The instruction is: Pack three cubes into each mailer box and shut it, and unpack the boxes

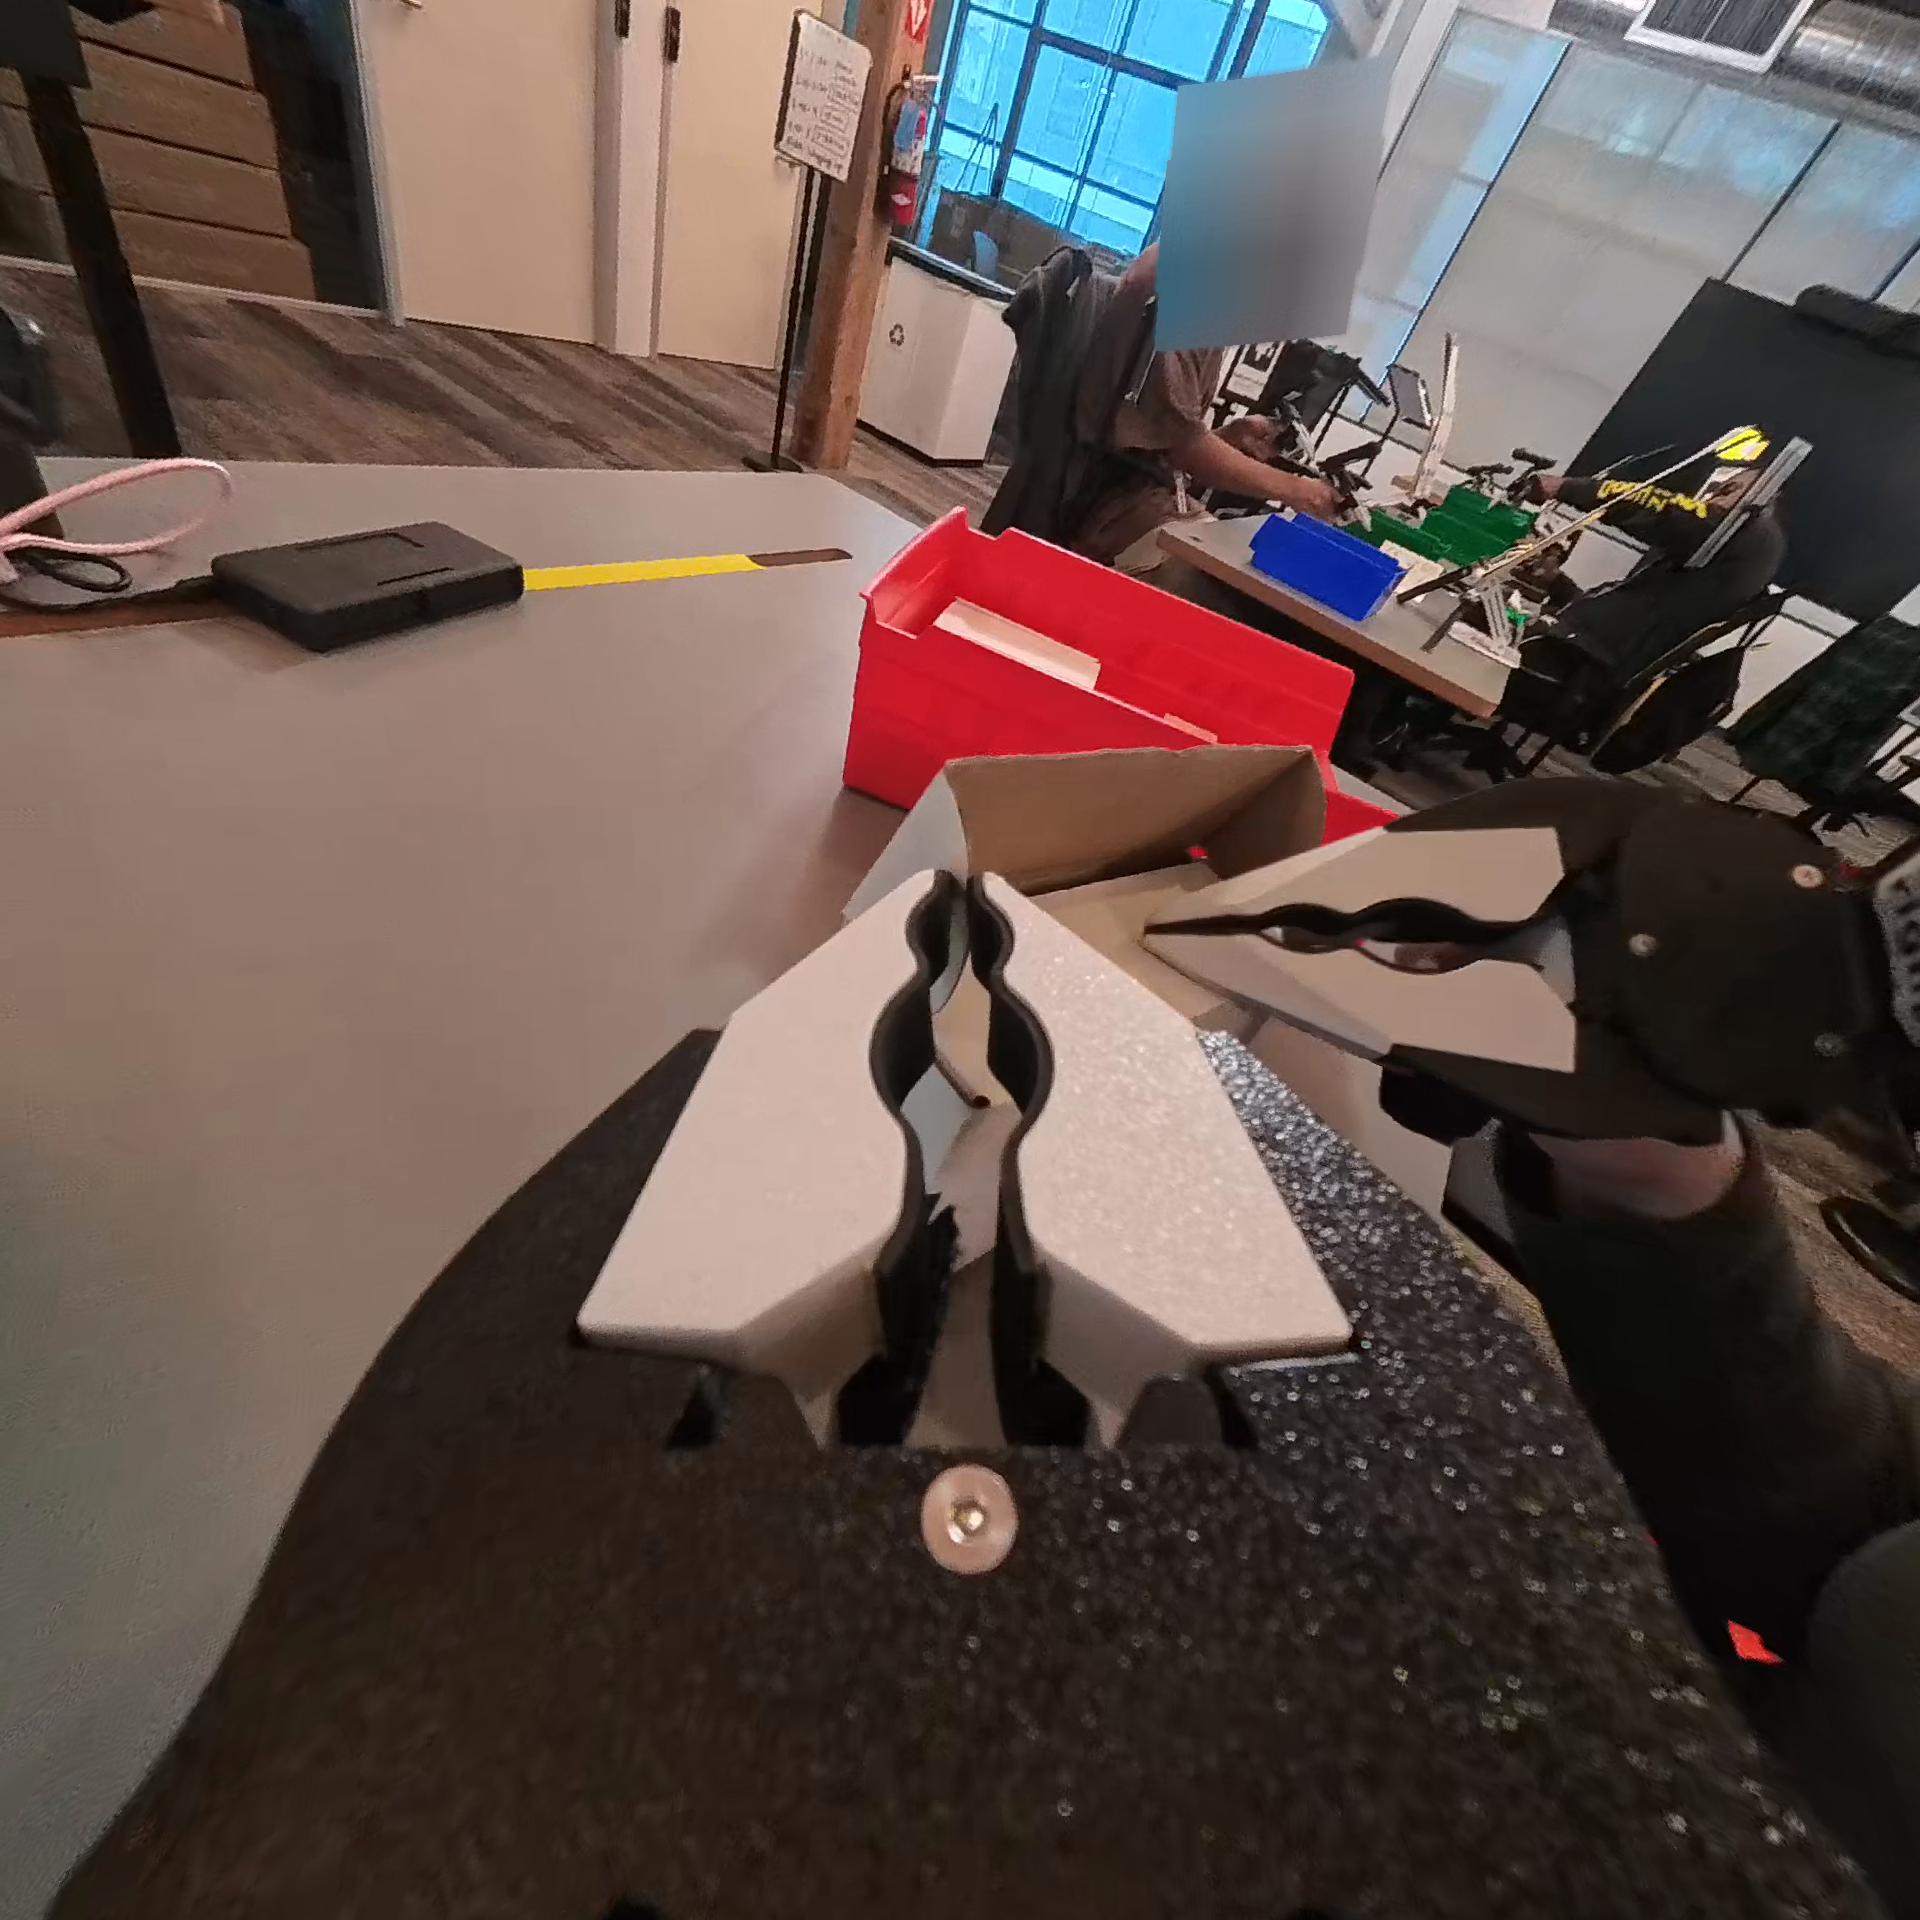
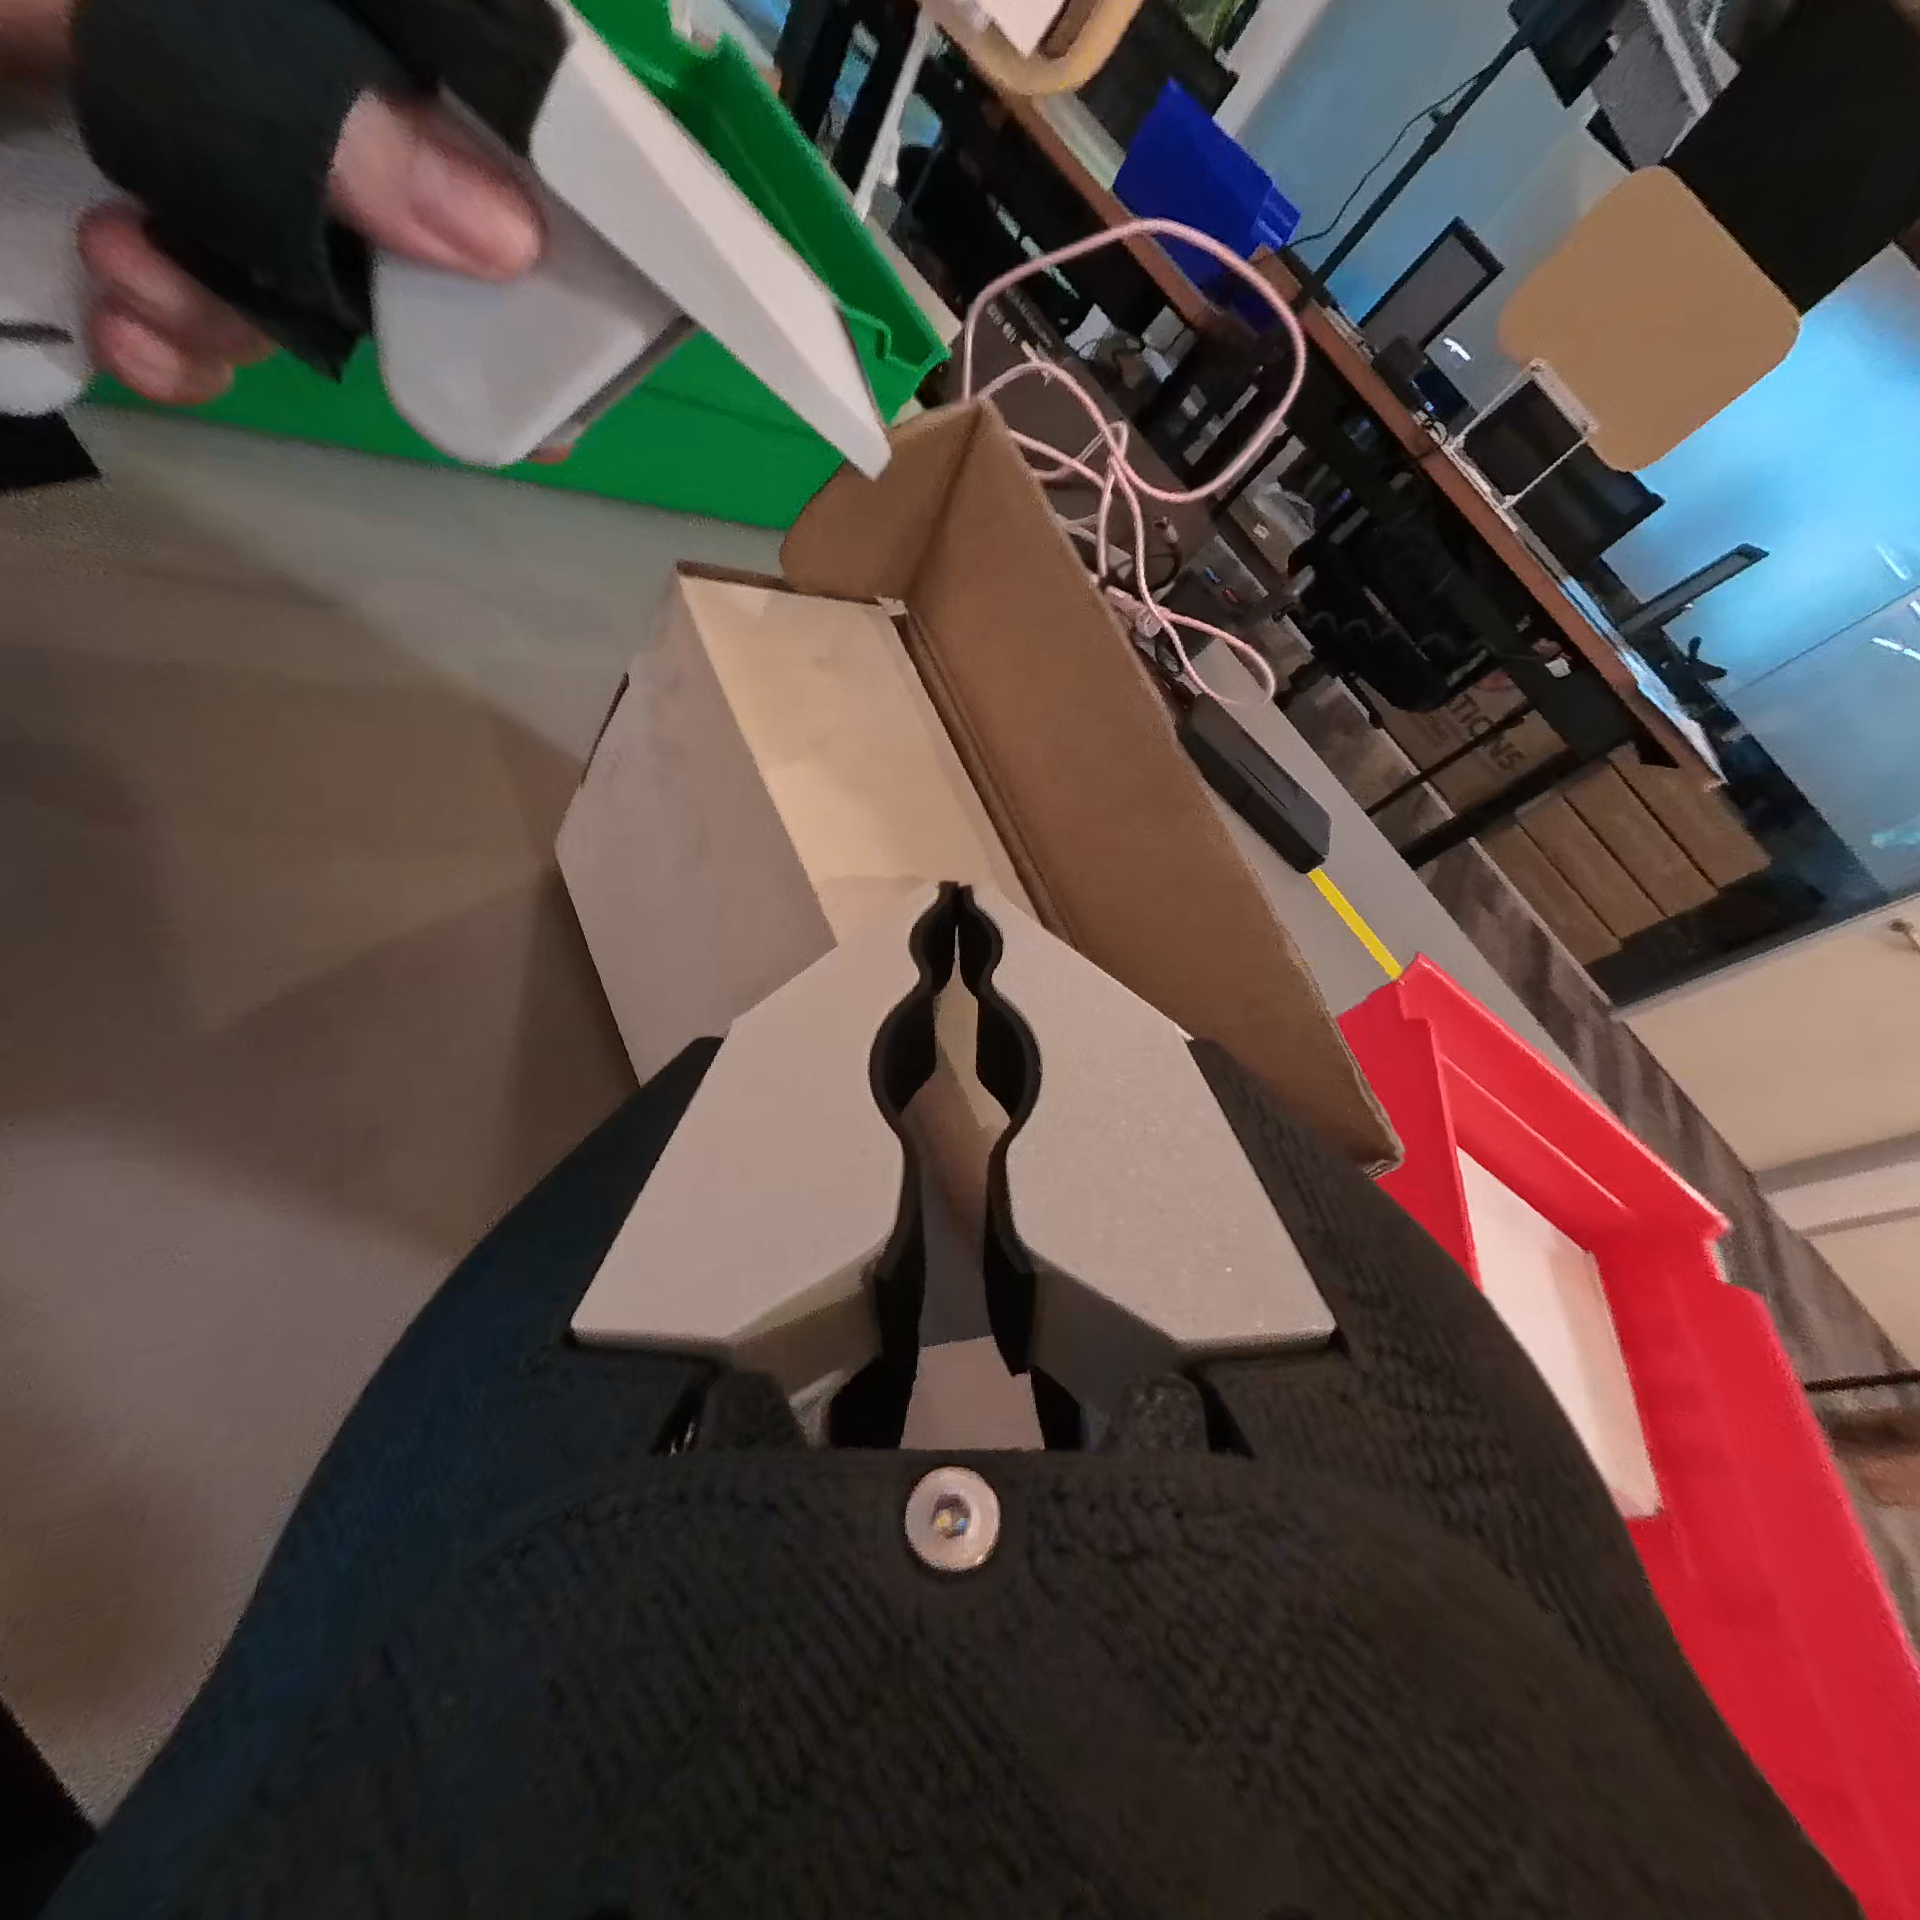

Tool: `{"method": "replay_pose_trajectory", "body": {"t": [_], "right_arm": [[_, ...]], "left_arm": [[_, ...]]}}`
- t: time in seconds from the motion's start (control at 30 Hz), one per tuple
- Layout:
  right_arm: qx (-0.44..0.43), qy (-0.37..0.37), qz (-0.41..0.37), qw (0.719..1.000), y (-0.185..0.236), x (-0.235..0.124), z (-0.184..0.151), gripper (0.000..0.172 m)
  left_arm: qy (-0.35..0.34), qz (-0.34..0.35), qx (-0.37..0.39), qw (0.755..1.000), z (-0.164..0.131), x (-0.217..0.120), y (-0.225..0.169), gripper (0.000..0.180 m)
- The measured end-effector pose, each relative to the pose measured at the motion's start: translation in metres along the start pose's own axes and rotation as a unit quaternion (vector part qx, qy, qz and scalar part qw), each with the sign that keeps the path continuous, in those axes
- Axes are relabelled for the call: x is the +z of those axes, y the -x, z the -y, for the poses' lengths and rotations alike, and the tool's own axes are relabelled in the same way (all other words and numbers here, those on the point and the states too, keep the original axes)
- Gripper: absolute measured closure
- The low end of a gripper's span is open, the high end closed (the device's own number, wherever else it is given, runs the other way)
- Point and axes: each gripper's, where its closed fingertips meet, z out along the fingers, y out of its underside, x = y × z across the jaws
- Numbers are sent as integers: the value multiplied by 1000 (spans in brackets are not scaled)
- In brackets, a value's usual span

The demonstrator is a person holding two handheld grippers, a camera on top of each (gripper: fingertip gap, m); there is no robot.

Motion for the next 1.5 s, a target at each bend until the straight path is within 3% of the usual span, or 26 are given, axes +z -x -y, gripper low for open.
{"method": "replay_pose_trajectory", "body": {"t": [0.1, 0.37, 0.43, 0.5, 0.6, 0.67, 0.8, 0.93, 1.0, 1.07, 1.13, 1.2, 1.27, 1.33, 1.5], "right_arm": [[-33, 26, 2, 999, 5, 6, -1, 172], [2, 16, 20, 1000, 4, 4, 3, 172], [64, -57, 34, 996, 2, -17, 22, 172], [108, -112, -14, 988, -26, -47, 31, 172], [157, -80, -82, 981, -68, -72, 3, 172], [200, -65, -52, 976, -69, -76, -11, 172], [246, -88, 66, 963, -42, -79, -8, 154], [221, -125, 48, 966, -52, -81, -1, 158], [245, -156, 49, 956, -60, -80, 7, 172], [271, -164, 57, 947, -64, -73, 13, 172], [264, -141, 67, 952, -60, -64, 11, 172], [254, -128, 71, 956, -56, -60, 11, 172], [249, -126, 75, 957, -52, -58, 13, 172], [246, -120, 81, 958, -48, -55, 12, 172], [251, -82, 96, 960, -37, -44, -2, 172]], "left_arm": [[17, 27, 12, 999, -6, -2, 8, 179], [44, 32, 23, 998, -19, -7, 8, 180], [47, 16, 20, 999, -21, -6, 2, 180], [48, 16, 25, 998, -22, -5, 1, 180], [53, 15, 30, 998, -23, -6, 0, 180], [54, 16, 32, 998, -23, -6, -1, 180], [56, 19, 38, 998, -24, -5, -1, 180], [60, 19, 43, 997, -25, -7, -2, 180], [63, 17, 45, 997, -26, -8, -3, 180], [70, 11, 50, 996, -28, -12, -7, 180], [76, 17, 53, 996, -29, -19, -7, 163], [37, 21, 63, 997, -14, -26, -6, 156], [-52, 14, 78, 995, 16, -31, -10, 177], [-105, -17, 98, 989, 36, -28, -23, 180], [9, -31, 138, 990, 6, 15, -27, 180]]}}
